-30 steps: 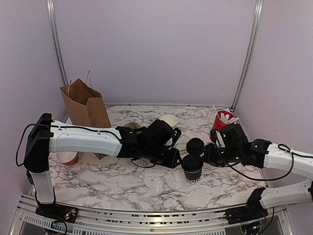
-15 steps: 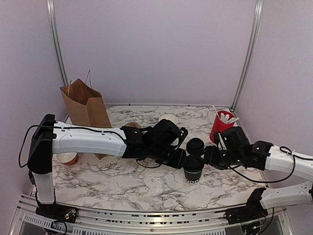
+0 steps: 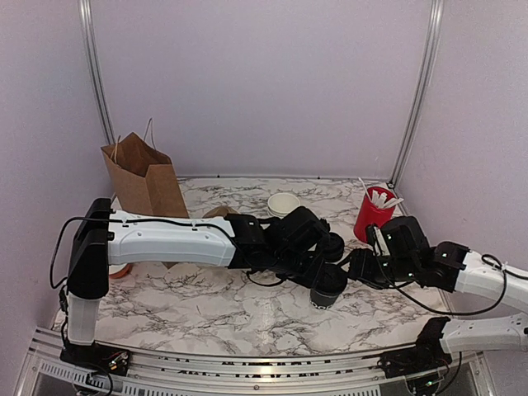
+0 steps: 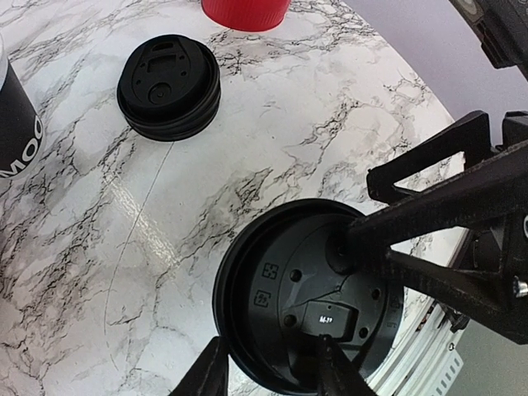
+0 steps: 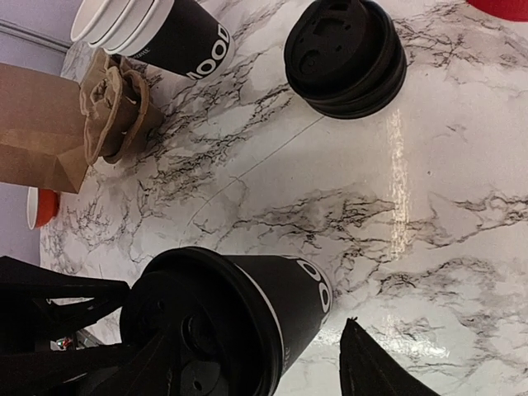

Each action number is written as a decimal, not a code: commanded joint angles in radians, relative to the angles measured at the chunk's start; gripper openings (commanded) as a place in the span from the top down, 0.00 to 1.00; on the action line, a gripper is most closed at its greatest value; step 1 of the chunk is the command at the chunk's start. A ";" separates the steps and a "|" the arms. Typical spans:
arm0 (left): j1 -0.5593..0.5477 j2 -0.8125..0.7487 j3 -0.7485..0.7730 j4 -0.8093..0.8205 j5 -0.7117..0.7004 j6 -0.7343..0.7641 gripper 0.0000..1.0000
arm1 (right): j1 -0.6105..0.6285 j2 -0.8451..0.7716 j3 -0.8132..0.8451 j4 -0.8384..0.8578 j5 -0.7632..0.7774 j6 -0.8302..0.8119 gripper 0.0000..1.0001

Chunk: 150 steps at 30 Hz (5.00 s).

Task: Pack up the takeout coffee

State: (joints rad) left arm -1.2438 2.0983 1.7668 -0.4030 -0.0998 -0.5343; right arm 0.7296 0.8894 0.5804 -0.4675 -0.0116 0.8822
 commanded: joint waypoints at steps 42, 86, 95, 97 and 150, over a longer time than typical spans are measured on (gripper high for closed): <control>0.158 -0.586 -0.364 0.102 -0.227 -0.005 0.34 | 0.158 0.451 0.614 -0.241 0.260 -0.298 0.19; 0.294 -0.696 -0.461 0.100 -0.222 -0.041 0.01 | 0.410 0.880 0.539 -0.054 0.150 -0.113 0.12; 0.294 -0.677 -0.455 0.100 -0.216 -0.044 0.01 | 0.325 0.791 0.392 -0.025 0.209 -0.065 0.12; 0.295 -0.672 -0.453 0.101 -0.210 -0.046 0.01 | 0.296 0.769 0.357 -0.028 0.224 -0.058 0.12; 0.330 -0.516 -0.787 0.348 -0.129 -0.518 0.01 | 0.132 0.433 0.402 0.136 0.194 -0.223 0.18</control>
State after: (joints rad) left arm -0.9398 1.5757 1.0344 -0.1947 -0.2424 -0.9016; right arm 0.8925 1.4143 1.0183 -0.4049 0.1719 0.6922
